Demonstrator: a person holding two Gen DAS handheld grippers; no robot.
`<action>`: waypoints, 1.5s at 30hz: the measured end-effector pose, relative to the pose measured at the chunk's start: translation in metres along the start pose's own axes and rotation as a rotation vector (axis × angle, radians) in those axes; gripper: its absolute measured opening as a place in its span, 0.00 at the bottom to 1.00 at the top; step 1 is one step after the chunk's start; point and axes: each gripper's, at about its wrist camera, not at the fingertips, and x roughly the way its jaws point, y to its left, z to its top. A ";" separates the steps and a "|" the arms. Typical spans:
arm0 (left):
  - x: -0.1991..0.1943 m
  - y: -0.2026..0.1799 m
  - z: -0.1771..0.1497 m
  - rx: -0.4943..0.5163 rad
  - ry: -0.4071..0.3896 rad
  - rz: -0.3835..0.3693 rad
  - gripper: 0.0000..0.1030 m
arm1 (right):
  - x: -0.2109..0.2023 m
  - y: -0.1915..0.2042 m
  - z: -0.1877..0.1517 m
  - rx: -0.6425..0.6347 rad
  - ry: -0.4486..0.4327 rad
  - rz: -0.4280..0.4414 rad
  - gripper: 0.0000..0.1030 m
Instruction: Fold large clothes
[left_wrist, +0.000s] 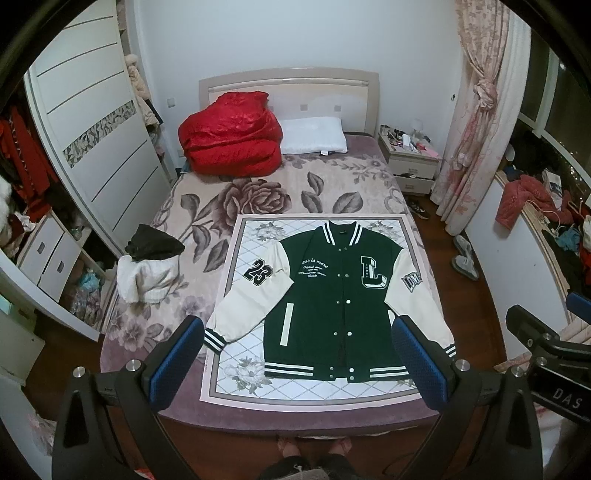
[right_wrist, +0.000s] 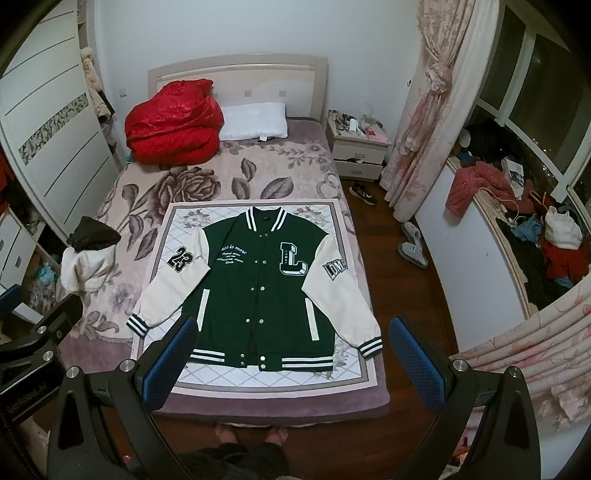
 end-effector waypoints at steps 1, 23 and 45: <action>0.000 0.000 0.000 -0.001 0.000 -0.001 1.00 | -0.002 0.002 0.004 -0.001 -0.001 -0.001 1.00; 0.184 0.033 -0.027 0.080 0.064 0.215 1.00 | 0.144 -0.013 0.004 0.215 0.175 0.007 1.00; 0.610 0.116 -0.268 -0.223 0.642 0.086 0.76 | 0.689 0.027 -0.202 0.130 0.686 0.150 1.00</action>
